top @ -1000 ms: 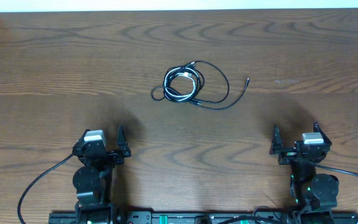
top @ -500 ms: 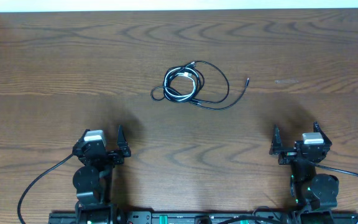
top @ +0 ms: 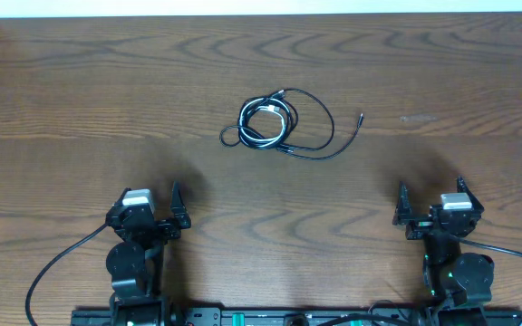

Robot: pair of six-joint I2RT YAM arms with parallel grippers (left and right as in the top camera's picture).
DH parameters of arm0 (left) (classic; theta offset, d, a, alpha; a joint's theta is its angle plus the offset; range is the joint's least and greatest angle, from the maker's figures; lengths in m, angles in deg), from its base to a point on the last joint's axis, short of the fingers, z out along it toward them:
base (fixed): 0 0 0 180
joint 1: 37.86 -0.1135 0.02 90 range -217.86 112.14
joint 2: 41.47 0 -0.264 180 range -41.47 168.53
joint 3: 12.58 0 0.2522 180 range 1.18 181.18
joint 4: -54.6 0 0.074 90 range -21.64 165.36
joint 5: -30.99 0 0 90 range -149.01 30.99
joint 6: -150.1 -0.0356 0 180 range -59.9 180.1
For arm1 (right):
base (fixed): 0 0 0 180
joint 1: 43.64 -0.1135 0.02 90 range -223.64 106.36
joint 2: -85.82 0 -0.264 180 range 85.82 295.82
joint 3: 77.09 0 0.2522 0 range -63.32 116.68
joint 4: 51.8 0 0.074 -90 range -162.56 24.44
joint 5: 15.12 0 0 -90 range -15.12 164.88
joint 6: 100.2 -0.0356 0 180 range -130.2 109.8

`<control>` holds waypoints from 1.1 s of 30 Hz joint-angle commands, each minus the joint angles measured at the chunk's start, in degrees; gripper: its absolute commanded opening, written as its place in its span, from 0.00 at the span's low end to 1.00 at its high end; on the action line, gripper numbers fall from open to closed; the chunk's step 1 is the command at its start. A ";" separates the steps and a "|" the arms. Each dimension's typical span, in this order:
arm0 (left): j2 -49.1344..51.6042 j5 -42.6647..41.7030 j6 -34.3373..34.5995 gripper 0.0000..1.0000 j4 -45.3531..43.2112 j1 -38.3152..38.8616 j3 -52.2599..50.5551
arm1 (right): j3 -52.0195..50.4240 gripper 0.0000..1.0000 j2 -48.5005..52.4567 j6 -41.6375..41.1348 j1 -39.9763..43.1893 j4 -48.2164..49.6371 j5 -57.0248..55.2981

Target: Untangle cables

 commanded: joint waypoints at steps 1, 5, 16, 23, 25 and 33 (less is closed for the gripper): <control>-0.15 0.50 -0.55 0.95 1.92 -0.24 -1.03 | -0.24 0.99 -0.31 -0.66 -0.13 -0.04 -0.44; -0.15 0.50 -0.55 0.95 1.92 -0.24 -1.03 | -0.24 0.99 -0.31 -0.66 -0.13 -0.04 -0.44; -0.15 1.86 -0.55 0.95 1.84 -0.24 -1.03 | -0.24 0.99 -0.31 -0.66 -0.13 -0.04 -0.46; -0.15 2.40 -0.52 0.95 1.90 -0.24 -1.03 | -0.24 0.99 -0.31 -0.66 -0.13 -0.04 -0.44; -0.15 2.19 -0.31 0.95 1.92 -0.24 -1.03 | -0.24 0.99 -0.31 -0.66 -0.13 -0.04 -0.44; -0.15 1.77 -0.33 0.95 2.08 -0.24 -1.03 | -0.24 0.99 -0.31 -1.70 -0.13 1.84 1.05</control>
